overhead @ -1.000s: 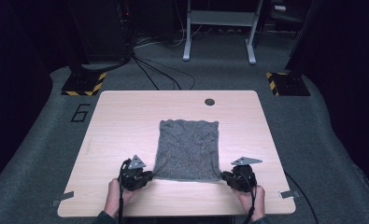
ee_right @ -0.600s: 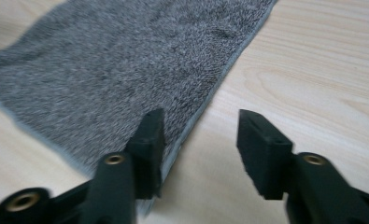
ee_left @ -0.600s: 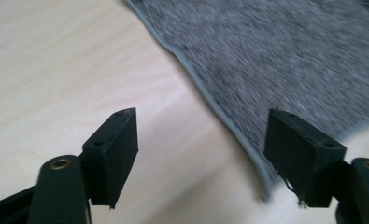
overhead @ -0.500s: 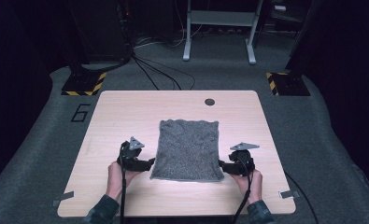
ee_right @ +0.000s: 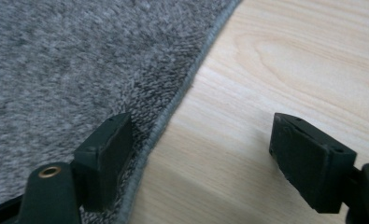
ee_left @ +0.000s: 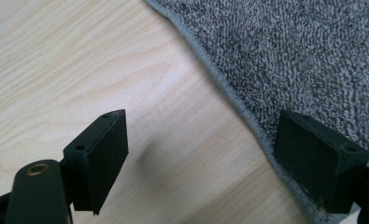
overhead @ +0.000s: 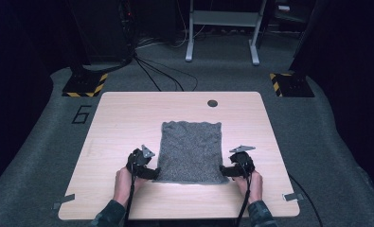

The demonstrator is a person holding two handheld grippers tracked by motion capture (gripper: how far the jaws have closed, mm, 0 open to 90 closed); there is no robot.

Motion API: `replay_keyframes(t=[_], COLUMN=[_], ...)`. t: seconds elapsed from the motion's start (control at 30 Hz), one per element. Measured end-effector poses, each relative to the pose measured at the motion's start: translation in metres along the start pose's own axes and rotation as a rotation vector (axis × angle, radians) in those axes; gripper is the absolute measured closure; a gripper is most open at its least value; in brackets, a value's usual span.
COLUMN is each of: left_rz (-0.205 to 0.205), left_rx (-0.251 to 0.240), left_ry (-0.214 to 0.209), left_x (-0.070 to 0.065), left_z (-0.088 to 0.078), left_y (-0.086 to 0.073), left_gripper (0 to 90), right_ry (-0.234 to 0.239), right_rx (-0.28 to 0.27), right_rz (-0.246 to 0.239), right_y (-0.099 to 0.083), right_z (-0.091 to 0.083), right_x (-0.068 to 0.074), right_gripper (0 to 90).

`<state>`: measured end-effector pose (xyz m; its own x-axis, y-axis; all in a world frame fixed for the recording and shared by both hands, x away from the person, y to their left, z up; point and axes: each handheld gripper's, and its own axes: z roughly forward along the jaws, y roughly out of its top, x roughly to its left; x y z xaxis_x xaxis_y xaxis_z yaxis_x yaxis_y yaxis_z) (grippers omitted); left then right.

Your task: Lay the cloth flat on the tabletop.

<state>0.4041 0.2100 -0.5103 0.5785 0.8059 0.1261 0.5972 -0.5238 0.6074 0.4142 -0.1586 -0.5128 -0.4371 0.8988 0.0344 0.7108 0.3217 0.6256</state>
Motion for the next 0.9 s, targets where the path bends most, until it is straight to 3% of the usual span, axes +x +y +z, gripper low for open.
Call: replay_keyframes(t=[0.27,0.9], left_rz=[0.03,0.021], left_rx=[-0.004,-0.006], left_ry=[0.036,0.024], left_x=[-0.009,-0.018], left_z=[-0.008,-0.022], left_y=[-0.009,-0.025], left_gripper=[17.4,16.9], right_ry=[-0.018,-0.01], right_rx=[-0.001,-0.032], right_rz=[-0.026,-0.035], right_y=[-0.002,-0.026], right_z=[-0.001,-0.016], right_x=[-0.003,0.005], right_gripper=[20.9,21.1])
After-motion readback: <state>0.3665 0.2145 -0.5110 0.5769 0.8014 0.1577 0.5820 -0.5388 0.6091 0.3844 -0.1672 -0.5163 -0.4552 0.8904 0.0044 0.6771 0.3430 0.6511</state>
